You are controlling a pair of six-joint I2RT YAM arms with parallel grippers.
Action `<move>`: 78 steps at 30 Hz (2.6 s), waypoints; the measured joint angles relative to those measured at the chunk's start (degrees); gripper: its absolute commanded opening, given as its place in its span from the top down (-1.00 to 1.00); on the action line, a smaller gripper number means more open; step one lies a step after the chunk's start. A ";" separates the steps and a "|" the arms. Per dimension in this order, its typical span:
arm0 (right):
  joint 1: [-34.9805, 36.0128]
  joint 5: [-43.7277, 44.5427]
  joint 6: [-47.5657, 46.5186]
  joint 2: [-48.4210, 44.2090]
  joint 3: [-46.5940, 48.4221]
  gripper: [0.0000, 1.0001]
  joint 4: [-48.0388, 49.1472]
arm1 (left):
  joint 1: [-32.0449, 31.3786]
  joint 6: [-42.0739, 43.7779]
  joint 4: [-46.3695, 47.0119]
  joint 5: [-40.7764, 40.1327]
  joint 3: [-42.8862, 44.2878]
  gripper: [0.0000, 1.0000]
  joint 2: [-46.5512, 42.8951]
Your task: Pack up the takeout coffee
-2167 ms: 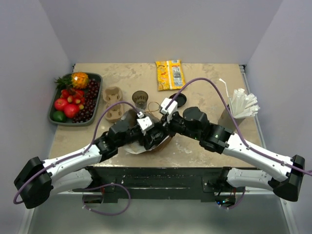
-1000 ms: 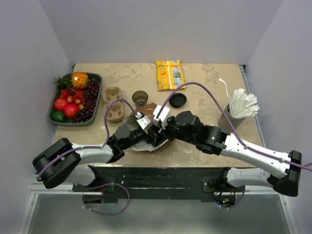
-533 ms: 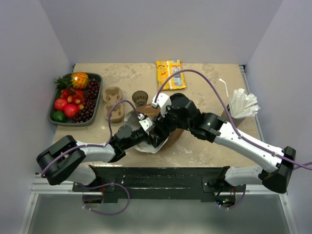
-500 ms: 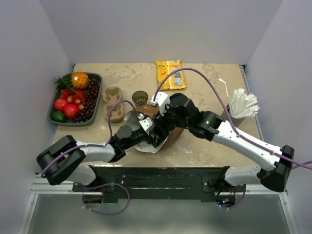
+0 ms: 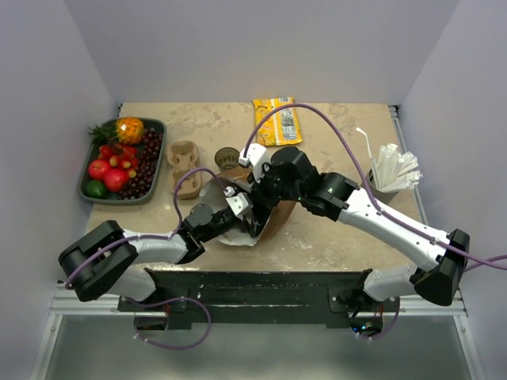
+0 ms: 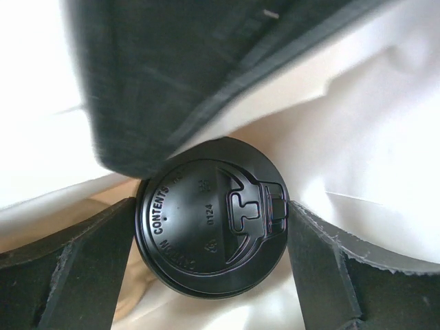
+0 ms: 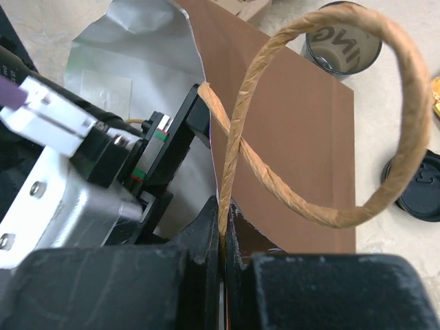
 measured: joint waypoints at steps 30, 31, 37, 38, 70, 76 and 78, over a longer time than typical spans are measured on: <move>-5.31 -7.23 -1.84 -5.09 -6.21 1.00 0.66 | -1.36 6.03 7.63 5.90 7.78 0.56 15.52; -5.70 -7.43 -2.19 -5.14 -6.23 1.00 0.68 | -1.36 5.79 7.65 5.92 8.26 0.56 15.93; -10.80 -13.14 -2.78 -4.90 -5.97 1.00 1.03 | -1.22 5.70 6.86 5.70 12.33 0.40 18.23; -11.63 -14.40 -2.69 -4.79 -5.86 1.00 1.11 | -1.18 5.70 6.71 5.62 12.68 0.39 18.29; -25.86 -41.79 8.37 1.84 -4.61 1.00 0.70 | -1.90 5.40 -10.64 6.45 16.87 0.00 13.77; -28.00 -42.99 8.33 1.73 -4.81 1.00 1.01 | -1.97 5.49 -10.80 6.47 19.28 -0.37 15.72; -28.15 -43.04 8.17 1.70 -4.81 1.00 1.03 | -1.97 5.35 -10.93 6.51 19.52 -0.53 15.82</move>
